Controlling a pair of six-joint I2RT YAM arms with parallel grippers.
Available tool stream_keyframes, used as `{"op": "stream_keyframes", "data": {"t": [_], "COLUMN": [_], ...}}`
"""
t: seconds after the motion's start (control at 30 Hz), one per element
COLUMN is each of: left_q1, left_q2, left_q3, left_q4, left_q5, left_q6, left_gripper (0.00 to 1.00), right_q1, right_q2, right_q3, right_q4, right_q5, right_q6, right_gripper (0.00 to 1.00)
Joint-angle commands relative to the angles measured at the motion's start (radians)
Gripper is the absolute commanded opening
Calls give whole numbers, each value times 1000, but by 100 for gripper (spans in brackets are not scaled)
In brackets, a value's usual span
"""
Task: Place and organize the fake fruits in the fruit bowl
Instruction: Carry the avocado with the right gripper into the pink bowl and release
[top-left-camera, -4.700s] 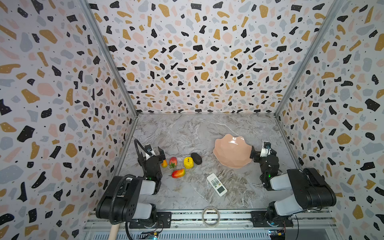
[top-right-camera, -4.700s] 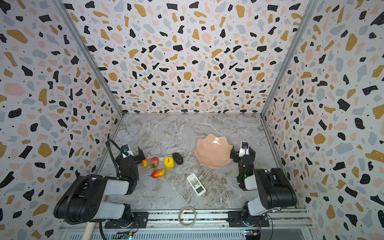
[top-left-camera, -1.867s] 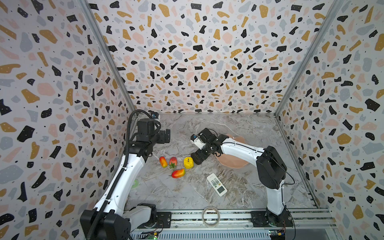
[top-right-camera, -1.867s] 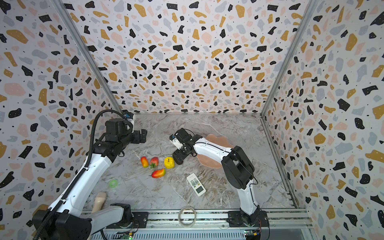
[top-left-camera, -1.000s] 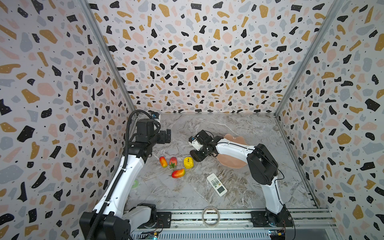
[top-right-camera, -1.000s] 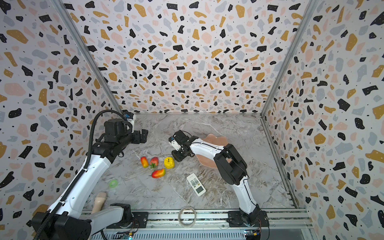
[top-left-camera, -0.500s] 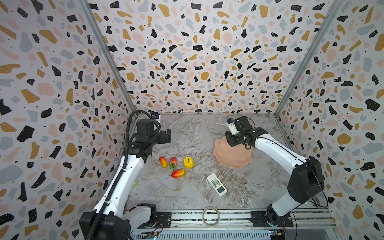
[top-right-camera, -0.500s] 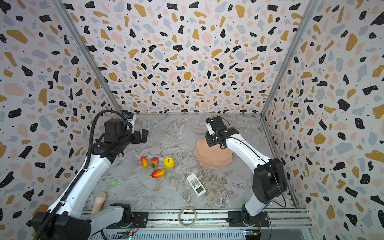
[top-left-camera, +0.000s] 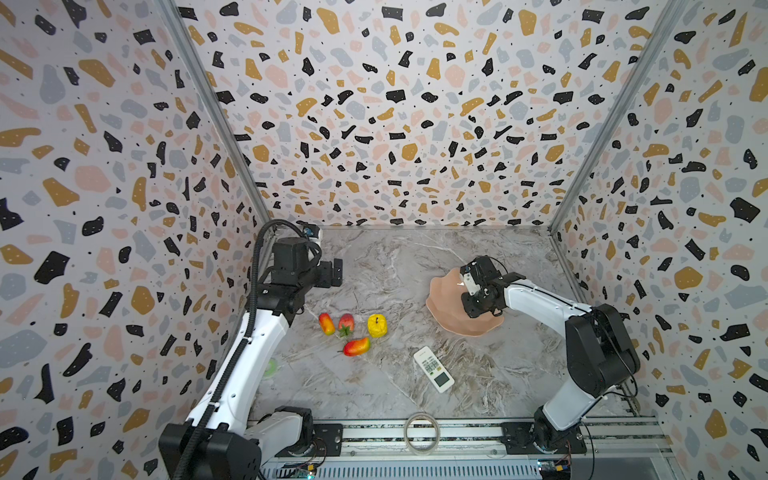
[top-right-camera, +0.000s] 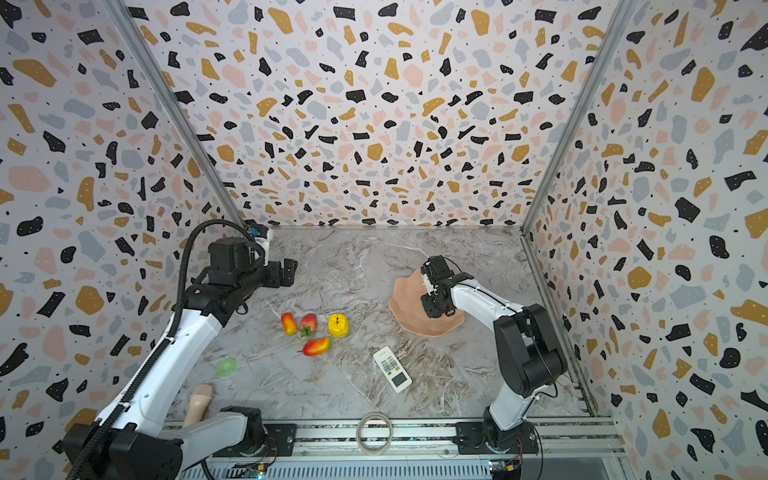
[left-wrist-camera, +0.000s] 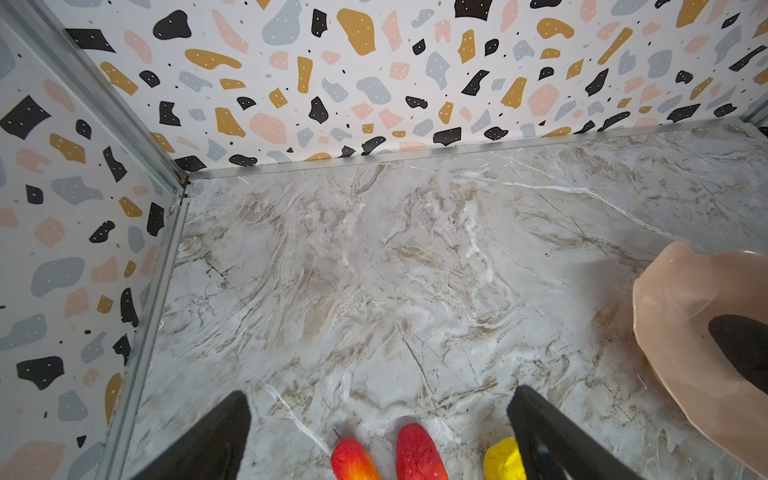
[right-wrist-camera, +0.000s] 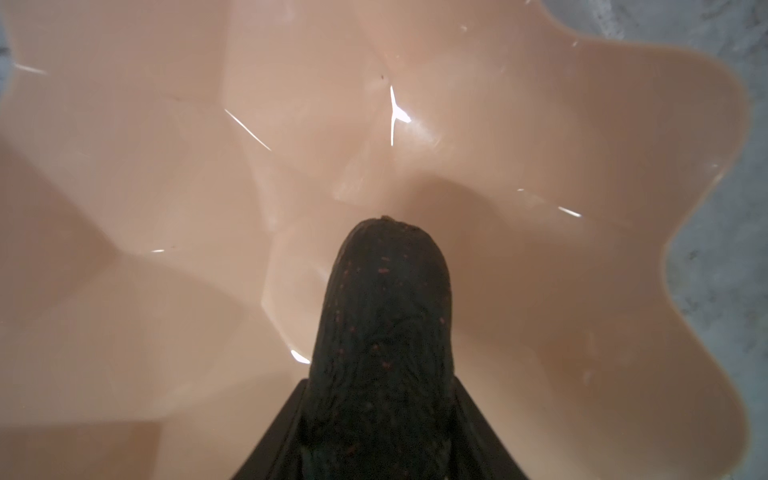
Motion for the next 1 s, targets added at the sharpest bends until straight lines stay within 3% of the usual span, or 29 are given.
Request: {"op": "stream_keyframes", "data": {"t": [0.0,0.57,0.8,0.97], "left_q1": [5,5,5,5], "left_q2": [-1,2,2,-4], "left_q3": [-13,-15,-13,-16], "left_q4": [33,37,38,40], "left_q5": [23,41,51,54], "left_q6": [-3,0,0,1], "left_gripper": [100,100,100,100], "right_q1": [0,-11,-11,-10], "right_q2": [2,54,39,17], "right_q3": [-14,-48,-34,2], "right_q4": [42,80,64,27], "right_q5": [9,21,31,47], "right_q6": [9,-2,-11,-24], "right_gripper": [23,38,54,73]}}
